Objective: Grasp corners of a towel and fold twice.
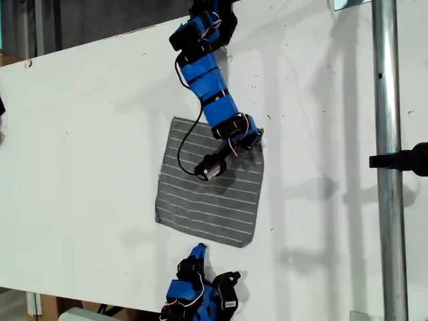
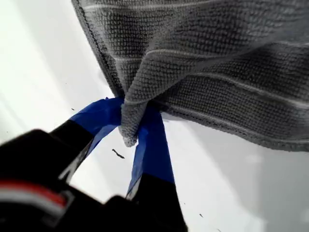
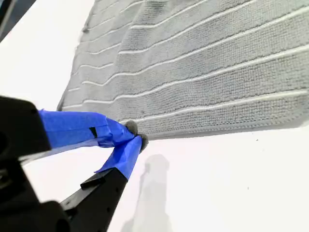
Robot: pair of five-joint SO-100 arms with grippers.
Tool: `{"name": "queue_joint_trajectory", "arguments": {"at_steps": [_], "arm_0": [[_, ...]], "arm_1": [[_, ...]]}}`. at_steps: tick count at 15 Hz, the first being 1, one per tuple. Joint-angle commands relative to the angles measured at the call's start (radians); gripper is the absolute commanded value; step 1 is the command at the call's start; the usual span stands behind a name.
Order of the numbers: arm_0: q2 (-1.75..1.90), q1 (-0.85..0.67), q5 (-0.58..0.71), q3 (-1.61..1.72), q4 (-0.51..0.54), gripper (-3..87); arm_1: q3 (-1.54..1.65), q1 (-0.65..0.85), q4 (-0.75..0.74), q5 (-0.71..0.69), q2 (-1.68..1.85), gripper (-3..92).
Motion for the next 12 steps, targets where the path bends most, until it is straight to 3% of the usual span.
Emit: {"name": "queue_joint_trajectory", "arguments": {"at_steps": [1,2,3,10,12], "arm_0": [[0.006,0.002,0.003,-0.011,-0.048,-2.8],[0.006,0.046,0.052,-0.069,-0.103,-2.9],[-0.017,0.066,0.074,-0.164,-0.091,-3.0],[-1.088,0.43,0.198,-1.141,0.261,-3.1],[-1.335,0.526,0.285,-1.262,0.21,-3.1]], "arm_1": [[-0.003,0.009,-0.02,-0.005,0.038,-0.1],[-0.003,0.008,-0.035,-0.002,0.035,-0.1],[-0.003,0.011,-0.054,-0.002,0.034,-0.1],[-0.011,0.018,-0.066,-0.011,0.043,-0.1],[-0.011,0.015,-0.066,-0.011,0.044,-0.1]]}}
